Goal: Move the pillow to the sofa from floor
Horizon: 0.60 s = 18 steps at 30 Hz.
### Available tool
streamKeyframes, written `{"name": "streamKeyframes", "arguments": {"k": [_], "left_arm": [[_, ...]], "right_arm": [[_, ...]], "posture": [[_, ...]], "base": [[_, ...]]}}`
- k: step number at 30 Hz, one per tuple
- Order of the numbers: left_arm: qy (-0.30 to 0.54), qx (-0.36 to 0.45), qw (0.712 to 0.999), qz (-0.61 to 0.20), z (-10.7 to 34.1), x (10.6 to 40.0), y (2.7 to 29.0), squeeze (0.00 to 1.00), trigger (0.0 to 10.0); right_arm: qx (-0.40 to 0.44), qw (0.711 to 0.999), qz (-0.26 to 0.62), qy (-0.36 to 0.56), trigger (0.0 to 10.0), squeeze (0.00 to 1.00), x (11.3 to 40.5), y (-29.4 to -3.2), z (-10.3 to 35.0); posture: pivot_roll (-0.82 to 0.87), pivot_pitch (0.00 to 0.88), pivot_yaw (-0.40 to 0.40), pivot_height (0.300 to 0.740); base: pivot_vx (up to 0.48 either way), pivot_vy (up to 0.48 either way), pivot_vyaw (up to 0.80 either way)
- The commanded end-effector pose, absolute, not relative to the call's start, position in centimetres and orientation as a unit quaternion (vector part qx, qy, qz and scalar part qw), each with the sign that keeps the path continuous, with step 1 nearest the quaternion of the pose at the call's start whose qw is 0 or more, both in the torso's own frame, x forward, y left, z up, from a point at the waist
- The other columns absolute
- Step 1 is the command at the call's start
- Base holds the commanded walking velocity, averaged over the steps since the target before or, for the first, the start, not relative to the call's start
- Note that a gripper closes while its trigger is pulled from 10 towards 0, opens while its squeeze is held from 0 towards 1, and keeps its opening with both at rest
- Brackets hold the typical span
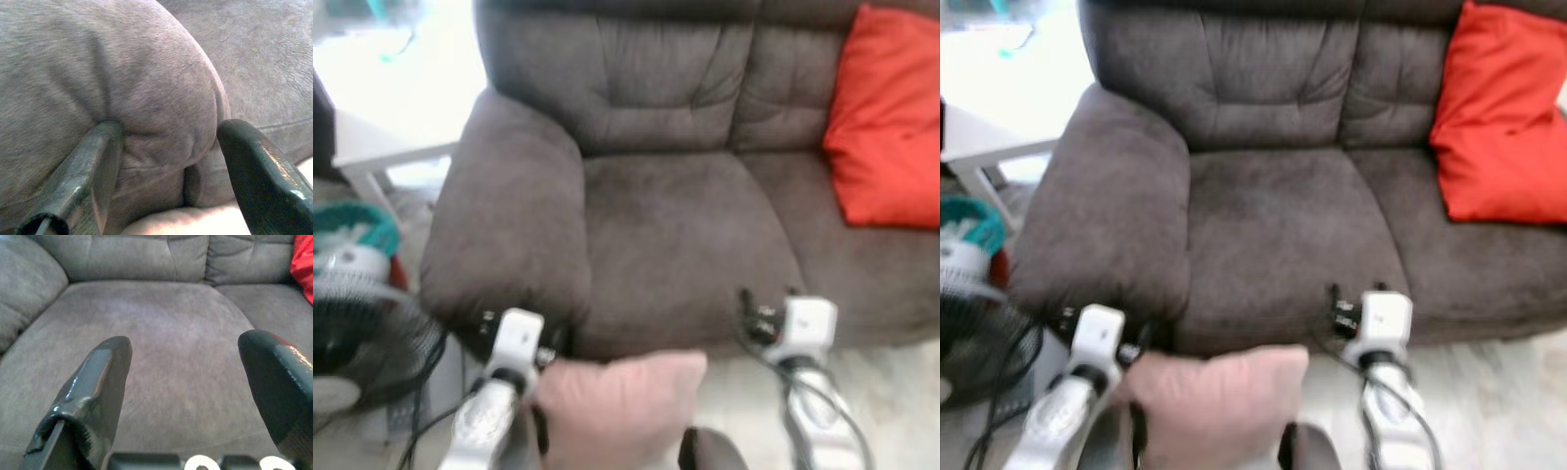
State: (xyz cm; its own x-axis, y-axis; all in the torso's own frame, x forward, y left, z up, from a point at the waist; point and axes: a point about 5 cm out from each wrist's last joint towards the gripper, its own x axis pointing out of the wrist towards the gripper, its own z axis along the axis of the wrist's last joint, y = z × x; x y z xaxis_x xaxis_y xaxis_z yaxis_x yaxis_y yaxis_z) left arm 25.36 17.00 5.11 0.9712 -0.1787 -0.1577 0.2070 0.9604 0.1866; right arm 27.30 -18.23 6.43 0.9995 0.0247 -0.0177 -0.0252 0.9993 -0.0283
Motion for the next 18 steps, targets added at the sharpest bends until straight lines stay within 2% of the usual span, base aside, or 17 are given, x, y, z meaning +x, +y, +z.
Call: {"name": "streamKeyframes", "arguments": {"k": [1, 8, 18], "left_arm": [[0.111, 0.096, 0.983, -0.106, 3.7, 24.8, 16.6, 0.0, 10.0], [0.21, 0.093, 0.972, -0.057, 0.7, 23.9, 18.2, 0.0, 10.0], [0.26, 0.148, 0.953, -0.035, -1.3, 21.9, 19.5, 0.0, 10.0]], "right_arm": [[-0.017, 0.999, -0.008, 0.029, 10.0, 0.0, 26.6, -19.5, 5.6], [-0.019, 0.999, -0.008, 0.03, 10.0, 0.0, 26.6, -19.5, 5.6], [-0.021, 0.999, -0.008, 0.032, 10.0, 0.0, 26.5, -19.8, 5.5]], "posture": [[0.1, 0.069, -0.086, 0.538], [0.09, 0.074, -0.089, 0.538], [0.1, 0.077, -0.093, 0.538]], "base": [[0.0, 0.0, 0.0], [0.0, 0.0, 0.0], [0.0, 0.0, 0.0]]}}
